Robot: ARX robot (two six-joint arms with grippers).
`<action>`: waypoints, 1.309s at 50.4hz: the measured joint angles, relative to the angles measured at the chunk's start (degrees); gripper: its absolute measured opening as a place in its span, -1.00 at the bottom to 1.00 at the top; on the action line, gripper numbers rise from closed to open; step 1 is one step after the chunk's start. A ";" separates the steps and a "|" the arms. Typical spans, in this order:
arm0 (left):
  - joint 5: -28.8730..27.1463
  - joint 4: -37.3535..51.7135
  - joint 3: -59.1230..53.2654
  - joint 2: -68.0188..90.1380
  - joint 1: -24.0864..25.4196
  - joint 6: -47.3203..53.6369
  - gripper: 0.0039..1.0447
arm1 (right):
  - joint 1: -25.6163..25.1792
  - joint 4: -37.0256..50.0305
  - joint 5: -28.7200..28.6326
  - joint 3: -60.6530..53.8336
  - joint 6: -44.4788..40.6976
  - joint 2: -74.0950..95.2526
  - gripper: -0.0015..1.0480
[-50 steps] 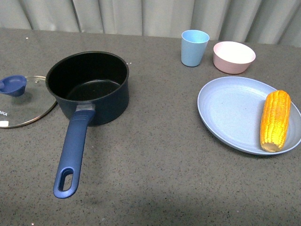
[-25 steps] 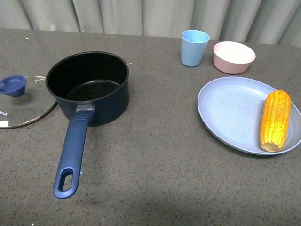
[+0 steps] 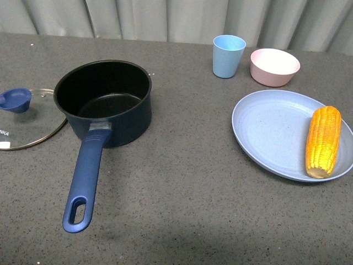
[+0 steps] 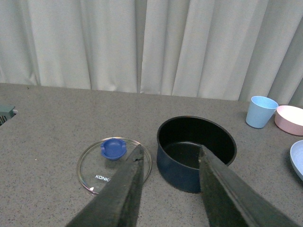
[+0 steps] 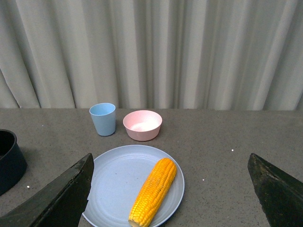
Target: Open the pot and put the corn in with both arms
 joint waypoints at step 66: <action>-0.04 -0.04 0.00 -0.07 -0.02 0.15 0.88 | -7.19 3.72 -8.31 42.10 2.08 92.80 0.82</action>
